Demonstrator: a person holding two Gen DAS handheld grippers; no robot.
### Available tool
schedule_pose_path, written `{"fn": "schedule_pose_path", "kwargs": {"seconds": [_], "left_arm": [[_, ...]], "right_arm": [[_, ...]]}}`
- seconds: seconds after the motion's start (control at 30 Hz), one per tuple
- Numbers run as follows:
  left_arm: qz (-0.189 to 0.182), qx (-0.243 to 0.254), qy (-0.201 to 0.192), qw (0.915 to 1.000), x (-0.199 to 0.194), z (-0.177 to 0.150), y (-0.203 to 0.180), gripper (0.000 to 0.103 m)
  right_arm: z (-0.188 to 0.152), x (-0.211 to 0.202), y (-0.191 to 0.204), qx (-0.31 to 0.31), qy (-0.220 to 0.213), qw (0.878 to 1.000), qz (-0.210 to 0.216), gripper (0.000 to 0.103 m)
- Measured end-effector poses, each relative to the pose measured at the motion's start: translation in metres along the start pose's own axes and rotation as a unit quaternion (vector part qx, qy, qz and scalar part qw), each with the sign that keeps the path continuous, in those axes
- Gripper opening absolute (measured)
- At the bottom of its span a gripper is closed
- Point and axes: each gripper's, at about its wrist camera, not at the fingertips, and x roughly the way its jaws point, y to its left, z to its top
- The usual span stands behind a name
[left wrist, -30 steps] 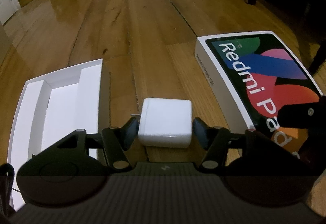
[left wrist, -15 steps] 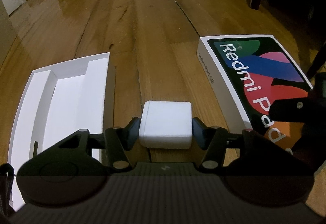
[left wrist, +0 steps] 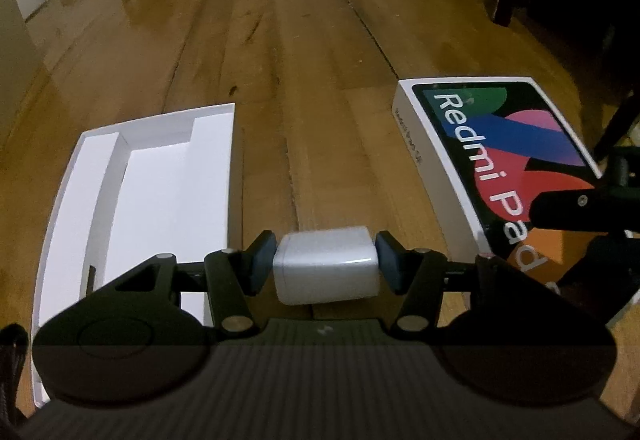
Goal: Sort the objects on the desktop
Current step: 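Lift the charger and carry it over the white tray, then lower the charger into the tray and open the left gripper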
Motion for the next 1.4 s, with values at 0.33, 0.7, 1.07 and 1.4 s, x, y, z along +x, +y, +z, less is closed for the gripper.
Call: {"fn": "schedule_pose_path", "kwargs": {"seconds": [0.33, 0.7, 1.07, 1.4], "left_arm": [[-0.015, -0.005, 0.003, 0.9999, -0.015, 0.003, 0.004, 0.054], [-0.001, -0.03, -0.03, 0.9991, -0.049, 0.013, 0.031, 0.054], [0.053, -0.099, -0.052, 0.9923, -0.06, 0.007, 0.116, 0.054], [0.046, -0.128, -0.037, 0.99, -0.026, 0.004, 0.143, 0.054]], "right_arm": [[0.0, -0.001, -0.002, 0.005, -0.002, 1.0, -0.004, 0.081], [-0.002, -0.005, 0.005, 0.002, -0.007, 1.0, 0.0, 0.081], [-0.018, 0.001, 0.042, -0.048, 0.005, 0.999, 0.009, 0.082], [-0.028, 0.015, 0.074, -0.101, 0.016, 0.995, 0.009, 0.082]]}}
